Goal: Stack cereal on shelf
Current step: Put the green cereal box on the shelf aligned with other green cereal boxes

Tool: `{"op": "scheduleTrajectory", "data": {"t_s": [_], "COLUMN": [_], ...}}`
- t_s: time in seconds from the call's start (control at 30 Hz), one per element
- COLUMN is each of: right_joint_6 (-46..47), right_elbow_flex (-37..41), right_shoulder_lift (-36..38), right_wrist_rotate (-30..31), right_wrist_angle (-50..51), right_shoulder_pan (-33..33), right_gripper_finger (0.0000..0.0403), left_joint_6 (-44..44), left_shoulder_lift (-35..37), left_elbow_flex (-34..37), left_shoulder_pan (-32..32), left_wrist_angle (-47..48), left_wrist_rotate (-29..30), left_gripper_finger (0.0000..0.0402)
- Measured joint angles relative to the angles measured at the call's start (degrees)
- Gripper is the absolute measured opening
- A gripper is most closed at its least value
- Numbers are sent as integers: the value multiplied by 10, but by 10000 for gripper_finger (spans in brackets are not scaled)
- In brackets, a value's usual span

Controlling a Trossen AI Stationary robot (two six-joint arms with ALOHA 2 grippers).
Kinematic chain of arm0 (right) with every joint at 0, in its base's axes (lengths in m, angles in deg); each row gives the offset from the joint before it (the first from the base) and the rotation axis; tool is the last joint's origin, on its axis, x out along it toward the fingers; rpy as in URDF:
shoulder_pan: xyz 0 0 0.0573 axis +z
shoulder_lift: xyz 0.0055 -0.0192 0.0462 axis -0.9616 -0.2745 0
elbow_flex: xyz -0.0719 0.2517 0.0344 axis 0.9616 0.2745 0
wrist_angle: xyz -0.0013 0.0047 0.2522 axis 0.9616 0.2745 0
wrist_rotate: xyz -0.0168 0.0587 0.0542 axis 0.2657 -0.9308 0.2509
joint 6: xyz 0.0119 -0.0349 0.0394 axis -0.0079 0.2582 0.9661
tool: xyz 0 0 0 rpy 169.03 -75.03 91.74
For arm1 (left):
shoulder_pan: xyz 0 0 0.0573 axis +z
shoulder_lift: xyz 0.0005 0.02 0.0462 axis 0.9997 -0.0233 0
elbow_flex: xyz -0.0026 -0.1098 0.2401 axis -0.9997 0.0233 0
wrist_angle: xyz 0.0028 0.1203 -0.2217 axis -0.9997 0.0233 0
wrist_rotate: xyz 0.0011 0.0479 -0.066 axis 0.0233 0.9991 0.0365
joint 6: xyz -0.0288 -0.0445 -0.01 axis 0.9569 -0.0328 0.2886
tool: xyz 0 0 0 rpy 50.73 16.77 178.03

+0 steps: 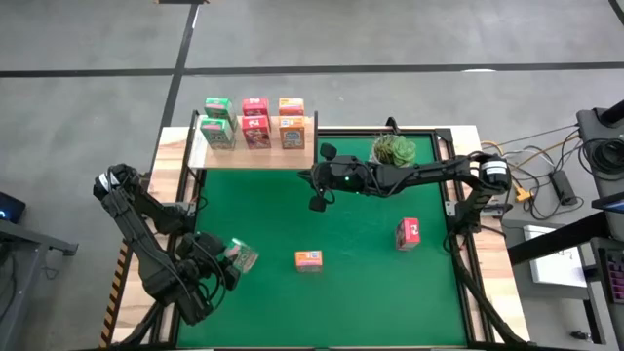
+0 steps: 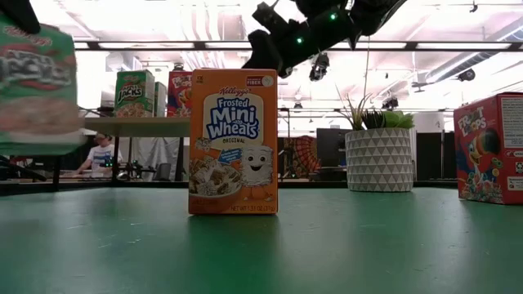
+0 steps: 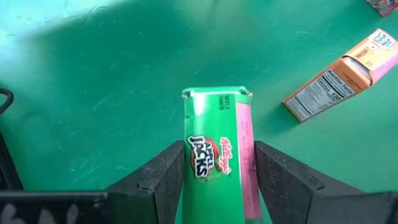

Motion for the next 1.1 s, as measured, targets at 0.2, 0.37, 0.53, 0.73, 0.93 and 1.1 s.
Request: {"op": "scheduleTrajectory", "data": {"t_s": [0.2,0.37,0.53,0.73,0.93,1.1], "right_joint_6": [-3,-8,-10,-15,-27,-28], "right_elbow_flex": [0,0,0,0,-13,-15], "right_shoulder_lift": [0,0,0,6,28,22], "right_wrist_rotate": [0,0,0,-1,-17,-78], "right_wrist_angle": [3,4,5,12,6,6], "right_shoulder_pan": [0,0,0,0,4,4], "right_gripper_finger": [12,12,12,12,12,12], "left_joint_6": [0,0,0,0,0,-8], "left_shoulder_lift": [0,0,-1,-1,-1,-1], "left_elbow_flex": [0,1,1,1,1,1], "left_shoulder_pan": [0,0,0,0,0,3], "left_wrist_angle": [-3,-14,-16,-17,-20,-18], "left_wrist_rotate": [0,1,1,1,1,2], "left_gripper_finger": [170,170,170,170,170,170]}}
